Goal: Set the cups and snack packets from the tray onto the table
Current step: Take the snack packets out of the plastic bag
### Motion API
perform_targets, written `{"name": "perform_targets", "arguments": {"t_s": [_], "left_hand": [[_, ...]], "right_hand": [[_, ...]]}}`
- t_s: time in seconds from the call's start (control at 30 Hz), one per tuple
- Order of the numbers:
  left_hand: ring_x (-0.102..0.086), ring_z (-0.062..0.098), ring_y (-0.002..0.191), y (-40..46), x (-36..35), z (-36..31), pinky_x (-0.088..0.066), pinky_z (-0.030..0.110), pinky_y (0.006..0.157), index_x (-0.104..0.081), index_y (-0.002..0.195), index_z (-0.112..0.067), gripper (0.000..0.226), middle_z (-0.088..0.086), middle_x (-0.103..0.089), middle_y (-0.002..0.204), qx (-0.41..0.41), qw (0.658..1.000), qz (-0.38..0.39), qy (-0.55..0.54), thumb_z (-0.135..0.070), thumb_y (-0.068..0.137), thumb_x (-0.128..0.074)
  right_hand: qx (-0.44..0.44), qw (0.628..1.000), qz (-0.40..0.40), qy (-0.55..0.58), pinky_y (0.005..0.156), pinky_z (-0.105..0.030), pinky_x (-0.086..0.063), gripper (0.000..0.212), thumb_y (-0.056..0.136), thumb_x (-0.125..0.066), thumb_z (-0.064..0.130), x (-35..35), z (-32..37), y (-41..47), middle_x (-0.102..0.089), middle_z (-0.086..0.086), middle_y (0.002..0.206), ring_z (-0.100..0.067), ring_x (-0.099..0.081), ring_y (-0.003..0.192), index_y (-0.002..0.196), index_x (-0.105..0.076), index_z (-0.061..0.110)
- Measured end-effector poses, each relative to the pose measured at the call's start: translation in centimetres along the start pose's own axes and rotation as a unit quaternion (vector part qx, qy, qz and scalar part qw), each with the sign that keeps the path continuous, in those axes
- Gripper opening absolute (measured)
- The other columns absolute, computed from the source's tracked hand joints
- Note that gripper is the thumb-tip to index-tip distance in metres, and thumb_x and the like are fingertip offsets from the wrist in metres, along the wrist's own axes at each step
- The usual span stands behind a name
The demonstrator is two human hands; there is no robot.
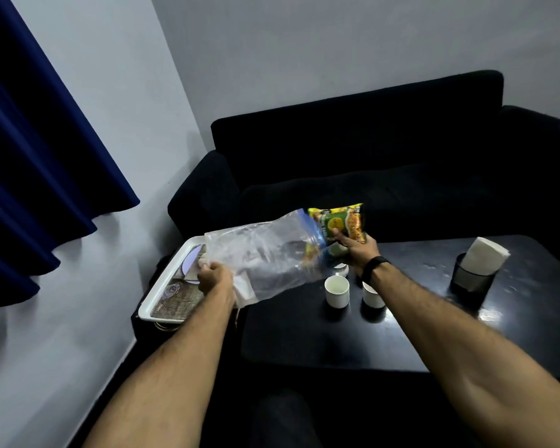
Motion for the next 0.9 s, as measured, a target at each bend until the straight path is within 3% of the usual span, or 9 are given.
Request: {"name": "perform_targets", "arguments": {"t_s": [0.07,0.13,0.23,0.37,0.5,0.63,0.7,0.8,0.9], "left_hand": [[-0.068,0.032,0.093,1.1,1.2,0.0,-0.056,0.034,0.08,-0.067,0.099,-0.006,0.031,0.019,-0.07,0.111,-0.013,0.999,-0.03,-0.015,-0.019,0.101,-0.039],[-0.067,0.033,0.092,1.8,2.3,0.5,-0.05,0.031,0.073,-0.064,0.088,-0.006,0.03,0.023,-0.07,0.109,-0.015,0.998,-0.059,-0.031,-0.018,0.1,-0.04],[-0.066,0.037,0.104,3.0,3.6,2.1,-0.051,0.037,0.083,-0.066,0.109,0.0,0.034,0.023,-0.068,0.117,0.015,0.992,-0.093,-0.082,-0.02,0.1,-0.041],[-0.062,0.038,0.115,3.5,3.1,3.7,-0.052,0.039,0.092,-0.061,0.126,0.002,0.038,0.023,-0.064,0.127,0.066,0.967,-0.101,-0.226,-0.018,0.103,-0.038],[-0.058,0.035,0.122,3.5,-0.1,4.7,-0.049,0.054,0.101,-0.051,0.138,-0.012,0.04,0.013,-0.054,0.141,0.151,0.924,-0.028,-0.35,-0.027,0.103,-0.037],[-0.058,0.033,0.123,3.4,-2.3,4.7,-0.048,0.054,0.102,-0.051,0.139,-0.018,0.042,0.01,-0.053,0.143,0.177,0.916,0.028,-0.359,-0.034,0.104,-0.035],[-0.064,0.03,0.11,3.2,-3.2,4.8,-0.056,0.051,0.09,-0.057,0.127,-0.015,0.037,0.01,-0.06,0.134,0.176,0.91,0.042,-0.373,-0.035,0.104,-0.035],[-0.063,0.025,0.078,2.7,-4.9,5.6,-0.057,0.04,0.044,-0.059,0.099,-0.018,0.032,0.005,-0.063,0.105,0.193,0.902,0.07,-0.38,-0.035,0.105,-0.033],[-0.061,0.031,0.079,1.9,-6.0,6.4,-0.054,0.047,0.04,-0.057,0.103,-0.018,0.033,0.009,-0.058,0.107,0.209,0.899,0.101,-0.371,-0.037,0.106,-0.03]], "right_hand": [[0.01,0.999,-0.034,0.028,0.081,-0.047,-0.057,0.034,0.081,-0.076,0.006,1.5,0.3,0.3,-0.066,-0.018,0.105,-0.029,-0.066,0.088,0.112,-0.063,0.0],[0.011,0.998,-0.042,0.049,0.081,-0.049,-0.058,0.038,0.08,-0.076,0.006,2.4,0.4,0.4,-0.067,-0.018,0.106,-0.03,-0.068,0.089,0.114,-0.062,-0.002],[0.012,0.999,-0.042,0.009,0.089,-0.051,-0.054,0.041,0.08,-0.077,0.007,3.1,0.3,0.5,-0.067,-0.018,0.111,-0.032,-0.065,0.101,0.117,-0.062,-0.003],[0.011,0.993,0.014,-0.116,0.081,-0.042,-0.056,0.035,0.077,-0.08,0.009,1.7,-1.1,0.0,-0.069,-0.012,0.105,-0.027,-0.067,0.094,0.108,-0.065,0.006],[-0.023,0.973,0.069,-0.219,0.08,-0.039,-0.058,0.042,0.072,-0.085,0.018,-1.1,-5.2,-0.6,-0.072,-0.008,0.106,-0.022,-0.068,0.092,0.109,-0.067,0.01],[-0.063,0.967,0.091,-0.228,0.09,-0.039,-0.057,0.047,0.07,-0.086,0.013,-3.4,-10.3,-1.0,-0.071,-0.015,0.112,-0.026,-0.069,0.1,0.112,-0.068,0.001],[-0.085,0.964,0.086,-0.238,0.096,-0.044,-0.054,0.052,0.069,-0.087,0.013,-3.9,-12.7,-1.1,-0.071,-0.016,0.113,-0.03,-0.067,0.107,0.115,-0.067,0.001],[-0.122,0.963,0.062,-0.234,0.095,-0.05,-0.053,0.054,0.07,-0.086,0.013,-4.0,-15.9,-0.9,-0.069,-0.017,0.117,-0.032,-0.065,0.109,0.119,-0.065,0.002],[-0.19,0.961,0.047,-0.194,0.084,-0.058,-0.055,0.053,0.073,-0.085,0.013,-4.2,-18.4,-0.9,-0.067,-0.018,0.119,-0.036,-0.064,0.109,0.12,-0.064,0.004]]}}
Point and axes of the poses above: each hand's wrist, its own y-axis towards the middle knuckle, its own x-axis out of the back of the hand, z = x × y, the point moved 10 cm from there along y, towards the middle knuckle
